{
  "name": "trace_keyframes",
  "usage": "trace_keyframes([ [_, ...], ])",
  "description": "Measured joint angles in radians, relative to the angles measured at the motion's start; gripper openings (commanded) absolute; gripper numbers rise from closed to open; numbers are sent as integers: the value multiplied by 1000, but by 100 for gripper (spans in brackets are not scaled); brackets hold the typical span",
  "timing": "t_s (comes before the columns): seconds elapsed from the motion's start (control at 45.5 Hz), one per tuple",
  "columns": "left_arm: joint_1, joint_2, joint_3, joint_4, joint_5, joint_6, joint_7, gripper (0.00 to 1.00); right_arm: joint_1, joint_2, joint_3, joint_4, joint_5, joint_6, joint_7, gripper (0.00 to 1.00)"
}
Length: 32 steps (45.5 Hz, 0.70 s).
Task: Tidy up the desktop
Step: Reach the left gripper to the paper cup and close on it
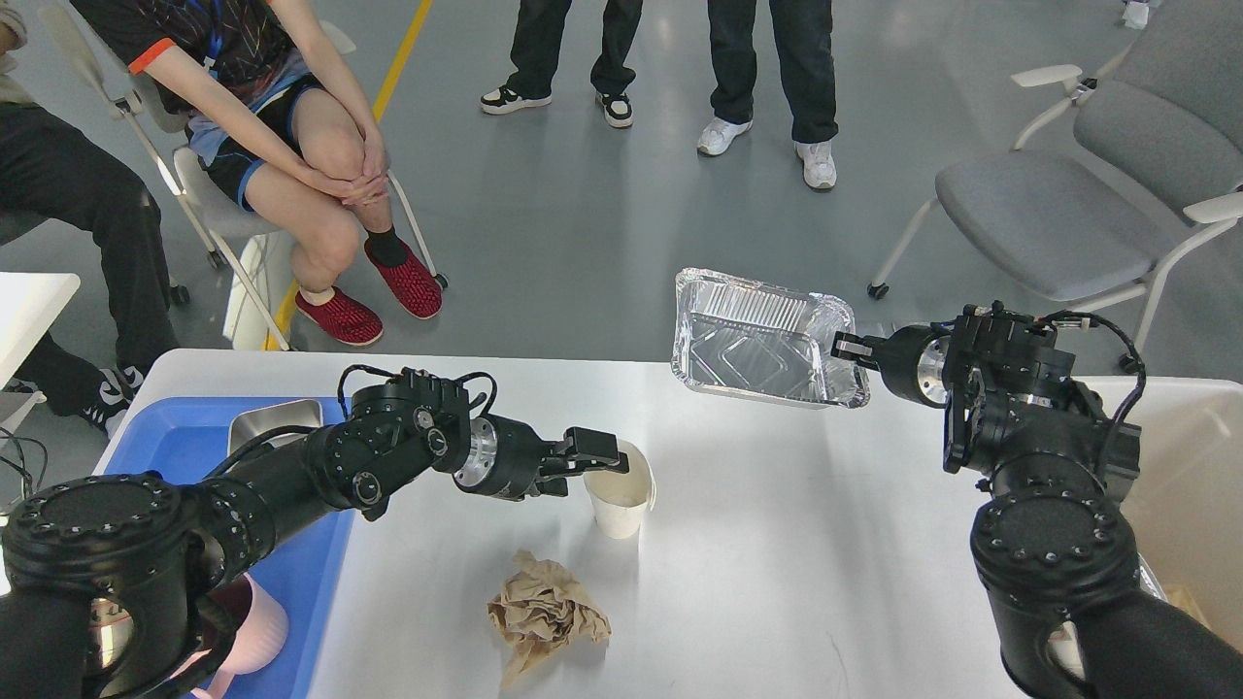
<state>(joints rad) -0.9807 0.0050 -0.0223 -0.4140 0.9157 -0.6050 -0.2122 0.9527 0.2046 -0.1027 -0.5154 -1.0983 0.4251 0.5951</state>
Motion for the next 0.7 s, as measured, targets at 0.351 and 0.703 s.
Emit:
trace_keyframes([
  [0.351,0,-25,1,1,9,32,11,97,-10,0,0,0,0,-5,0,0],
  [0.703,1,-28,115,1,-2,141,4,94,-15,0,0,1,6,-17,0,0],
])
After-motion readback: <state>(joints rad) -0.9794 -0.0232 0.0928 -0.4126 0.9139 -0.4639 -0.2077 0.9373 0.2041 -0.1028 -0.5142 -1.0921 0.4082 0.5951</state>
